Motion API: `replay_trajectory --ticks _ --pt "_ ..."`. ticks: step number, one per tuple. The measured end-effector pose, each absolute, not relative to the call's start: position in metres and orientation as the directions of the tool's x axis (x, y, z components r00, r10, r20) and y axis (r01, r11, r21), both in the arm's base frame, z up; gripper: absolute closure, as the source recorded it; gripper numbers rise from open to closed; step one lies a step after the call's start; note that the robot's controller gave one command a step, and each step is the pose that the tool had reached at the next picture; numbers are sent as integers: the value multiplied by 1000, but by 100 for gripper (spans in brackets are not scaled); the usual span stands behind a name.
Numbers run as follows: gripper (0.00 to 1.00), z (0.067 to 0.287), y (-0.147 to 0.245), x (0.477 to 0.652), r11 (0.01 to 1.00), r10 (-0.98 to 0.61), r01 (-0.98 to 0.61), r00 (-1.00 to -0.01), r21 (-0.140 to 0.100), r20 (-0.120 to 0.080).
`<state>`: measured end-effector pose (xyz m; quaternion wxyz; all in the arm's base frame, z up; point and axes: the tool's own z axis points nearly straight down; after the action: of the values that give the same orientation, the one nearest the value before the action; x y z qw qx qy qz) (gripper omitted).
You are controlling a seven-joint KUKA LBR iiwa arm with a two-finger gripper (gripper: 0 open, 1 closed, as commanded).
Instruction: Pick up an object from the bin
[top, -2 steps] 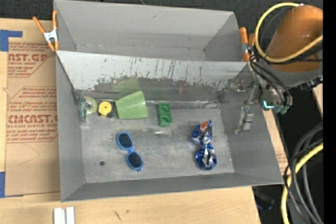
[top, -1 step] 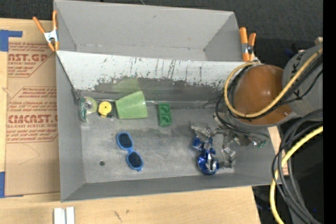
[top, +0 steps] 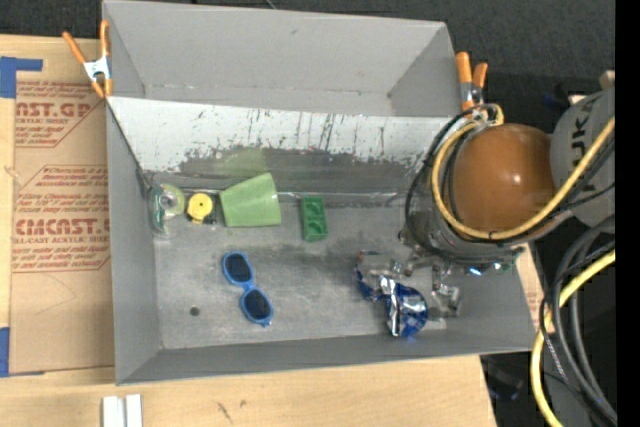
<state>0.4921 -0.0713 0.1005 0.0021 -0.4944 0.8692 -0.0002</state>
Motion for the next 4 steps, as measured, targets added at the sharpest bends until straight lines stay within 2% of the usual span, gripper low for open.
replay_trajectory --ticks 1,2,3,4 --pt "0 107 -93 508 -121 -993 -993 121 -1 -2" --pt "0 69 -83 483 -472 -881 -881 472 1 -6" --pt "0 73 -109 484 -336 -942 -942 336 -23 -17" --pt "100 73 -115 485 -331 -943 -943 331 -22 -8"
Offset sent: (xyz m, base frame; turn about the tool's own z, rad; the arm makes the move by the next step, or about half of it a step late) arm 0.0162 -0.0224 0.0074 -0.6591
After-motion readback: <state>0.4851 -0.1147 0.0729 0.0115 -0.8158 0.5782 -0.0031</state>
